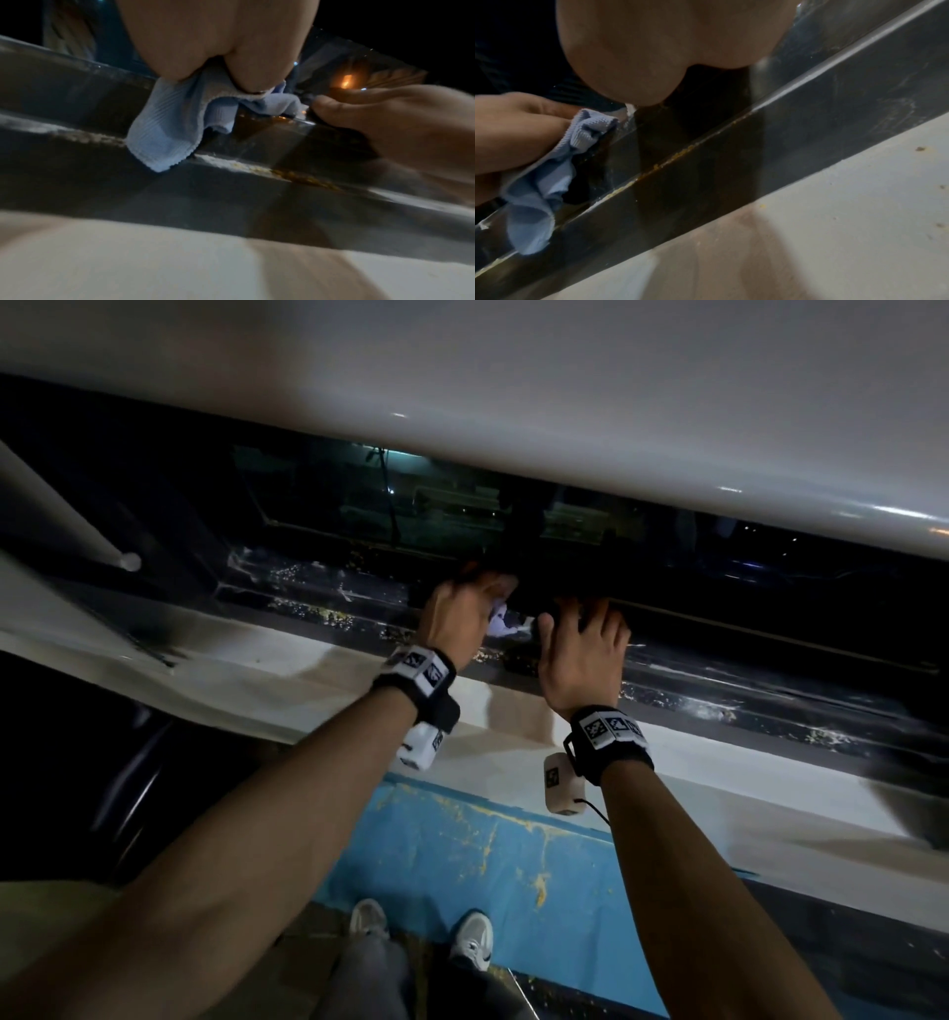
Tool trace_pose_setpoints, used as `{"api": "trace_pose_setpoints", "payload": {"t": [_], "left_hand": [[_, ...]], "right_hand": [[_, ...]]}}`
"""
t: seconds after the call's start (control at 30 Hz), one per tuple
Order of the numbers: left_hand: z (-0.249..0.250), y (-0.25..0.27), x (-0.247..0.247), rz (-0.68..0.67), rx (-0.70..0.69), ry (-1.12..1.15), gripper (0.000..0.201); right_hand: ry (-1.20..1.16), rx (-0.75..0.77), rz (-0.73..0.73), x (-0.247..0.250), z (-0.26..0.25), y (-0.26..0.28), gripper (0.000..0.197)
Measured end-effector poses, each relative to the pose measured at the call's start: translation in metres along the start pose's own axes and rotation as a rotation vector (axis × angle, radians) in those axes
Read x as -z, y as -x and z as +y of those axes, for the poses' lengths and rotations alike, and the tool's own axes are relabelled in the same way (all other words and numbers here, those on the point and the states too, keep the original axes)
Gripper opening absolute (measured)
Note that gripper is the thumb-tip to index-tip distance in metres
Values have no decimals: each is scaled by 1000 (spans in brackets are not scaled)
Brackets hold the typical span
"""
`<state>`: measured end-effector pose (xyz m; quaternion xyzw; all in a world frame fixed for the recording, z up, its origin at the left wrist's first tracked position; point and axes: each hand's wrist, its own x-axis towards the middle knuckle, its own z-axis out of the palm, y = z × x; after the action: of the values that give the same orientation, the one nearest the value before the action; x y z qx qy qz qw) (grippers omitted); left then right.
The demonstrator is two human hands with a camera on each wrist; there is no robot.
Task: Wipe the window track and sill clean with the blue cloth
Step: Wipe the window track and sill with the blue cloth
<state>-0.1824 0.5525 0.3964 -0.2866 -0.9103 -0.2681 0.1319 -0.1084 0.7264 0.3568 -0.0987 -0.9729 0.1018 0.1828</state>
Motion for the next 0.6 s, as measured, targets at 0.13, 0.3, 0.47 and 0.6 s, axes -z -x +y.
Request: {"api": "trace_pose_setpoints", "payload": {"t": [0.13, 0.3, 0.47, 0.6], "left_hand": [[21, 44, -2, 0, 20, 122, 37], [-20, 0, 7, -52, 88, 30, 40], [6, 51, -5, 16, 78, 123, 42], [-22, 21, 10, -73, 58, 16, 50]], "right_hand": [[-12, -6, 3, 1, -1, 0, 42], [-32, -7, -12, 6, -1, 1, 42], [-22, -13, -20, 4, -3, 1, 44], [-18, -7, -17, 5, -2, 2, 44]]}}
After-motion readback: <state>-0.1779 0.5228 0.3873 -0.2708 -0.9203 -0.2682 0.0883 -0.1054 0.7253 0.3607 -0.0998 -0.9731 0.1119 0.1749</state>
